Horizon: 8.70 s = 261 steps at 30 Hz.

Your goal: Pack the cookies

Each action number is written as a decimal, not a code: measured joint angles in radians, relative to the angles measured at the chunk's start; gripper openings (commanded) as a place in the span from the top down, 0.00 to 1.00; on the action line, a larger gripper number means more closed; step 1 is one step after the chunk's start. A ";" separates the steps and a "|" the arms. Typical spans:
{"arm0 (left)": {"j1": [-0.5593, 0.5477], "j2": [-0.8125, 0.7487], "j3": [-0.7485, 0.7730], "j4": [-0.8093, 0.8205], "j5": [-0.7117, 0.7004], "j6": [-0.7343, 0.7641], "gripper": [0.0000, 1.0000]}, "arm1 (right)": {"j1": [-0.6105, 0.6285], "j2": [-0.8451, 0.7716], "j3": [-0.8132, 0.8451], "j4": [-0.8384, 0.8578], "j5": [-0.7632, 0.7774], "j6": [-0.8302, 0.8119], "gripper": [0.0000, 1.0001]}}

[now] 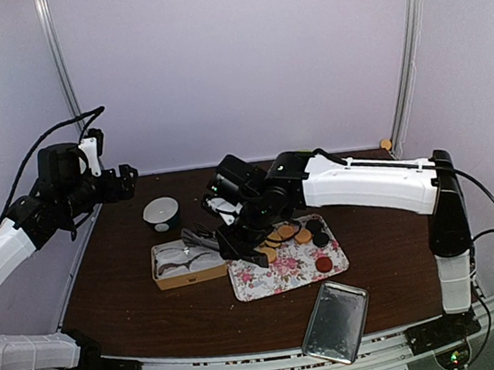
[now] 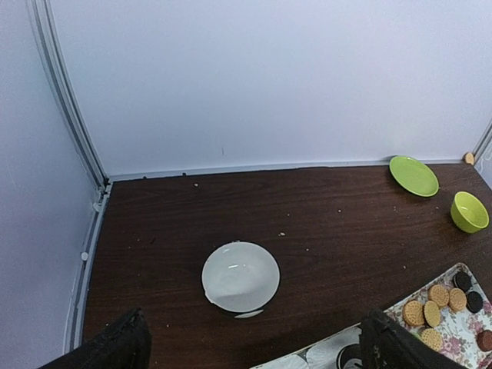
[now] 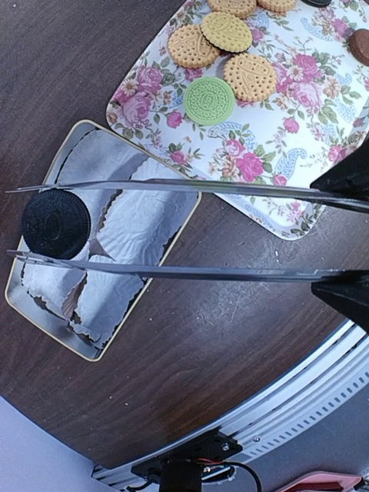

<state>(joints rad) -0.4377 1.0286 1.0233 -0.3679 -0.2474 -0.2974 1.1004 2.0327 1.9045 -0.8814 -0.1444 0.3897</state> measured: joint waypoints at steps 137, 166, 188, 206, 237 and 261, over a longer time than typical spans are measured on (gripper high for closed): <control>0.000 0.025 0.000 0.000 0.065 -0.016 0.03 | -0.098 -0.591 -0.847 0.185 0.121 0.120 0.53; 0.000 0.038 0.000 0.000 0.086 -0.020 0.03 | -0.115 -0.516 -0.846 0.200 0.070 0.103 0.53; 0.000 0.038 0.000 0.000 0.092 -0.023 0.03 | -0.114 -0.483 -0.828 0.213 0.026 0.108 0.51; 0.000 0.037 0.000 0.000 0.096 -0.026 0.03 | -0.114 -0.461 -0.785 0.212 0.014 0.112 0.50; 0.000 0.035 0.000 0.001 0.110 -0.027 0.03 | -0.109 -0.409 -0.748 0.173 0.027 0.111 0.64; 0.000 0.020 0.000 0.000 0.112 -0.034 0.03 | -0.108 -0.509 -0.711 0.080 0.064 0.112 0.65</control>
<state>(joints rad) -0.4377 1.0489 1.0237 -0.3676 -0.1356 -0.3313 0.9928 1.5234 1.1934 -0.8009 -0.0807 0.5014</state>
